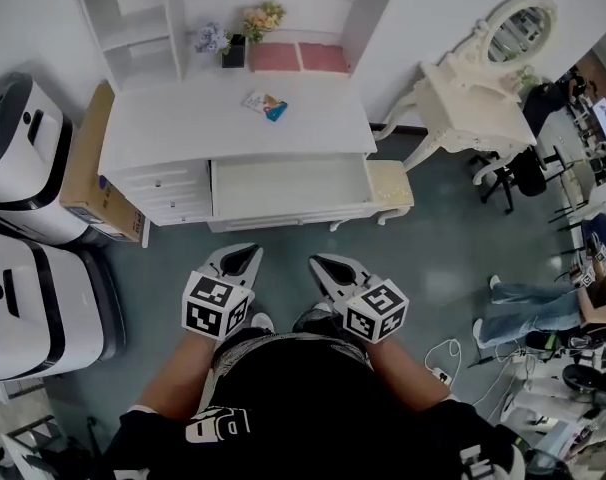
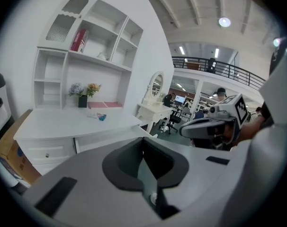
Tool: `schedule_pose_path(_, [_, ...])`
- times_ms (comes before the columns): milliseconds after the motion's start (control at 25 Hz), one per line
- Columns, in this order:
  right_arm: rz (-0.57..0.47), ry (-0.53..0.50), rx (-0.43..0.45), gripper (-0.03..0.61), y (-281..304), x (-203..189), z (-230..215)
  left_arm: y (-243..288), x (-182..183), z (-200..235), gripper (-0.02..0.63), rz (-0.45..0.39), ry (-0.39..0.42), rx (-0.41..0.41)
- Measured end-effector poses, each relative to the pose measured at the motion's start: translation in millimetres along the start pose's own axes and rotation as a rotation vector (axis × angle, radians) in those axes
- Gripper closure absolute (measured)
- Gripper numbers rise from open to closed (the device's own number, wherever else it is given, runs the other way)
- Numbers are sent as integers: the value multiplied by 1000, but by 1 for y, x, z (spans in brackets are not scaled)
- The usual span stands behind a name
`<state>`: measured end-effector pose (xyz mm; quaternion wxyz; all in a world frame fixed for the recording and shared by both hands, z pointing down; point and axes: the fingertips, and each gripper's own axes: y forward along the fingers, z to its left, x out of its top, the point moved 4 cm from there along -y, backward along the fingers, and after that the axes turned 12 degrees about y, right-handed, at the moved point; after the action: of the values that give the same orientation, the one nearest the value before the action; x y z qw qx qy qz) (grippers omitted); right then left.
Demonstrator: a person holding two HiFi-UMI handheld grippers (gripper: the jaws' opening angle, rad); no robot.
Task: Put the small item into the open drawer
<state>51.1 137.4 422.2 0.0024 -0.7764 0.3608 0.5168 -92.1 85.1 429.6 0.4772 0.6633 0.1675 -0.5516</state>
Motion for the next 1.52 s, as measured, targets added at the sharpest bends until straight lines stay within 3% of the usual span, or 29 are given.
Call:
schedule_pose_path(400, [34, 3, 16, 571, 19, -1, -8, 15, -13, -4, 600, 25, -19, -36])
schedule_pose_path(800, [47, 12, 89, 571, 65, 20, -31, 39, -16, 26, 600, 77, -58, 14])
schedule_pose_path(1520, [21, 82, 84, 571, 115, 115, -166, 175, 75, 89, 600, 116, -1, 22])
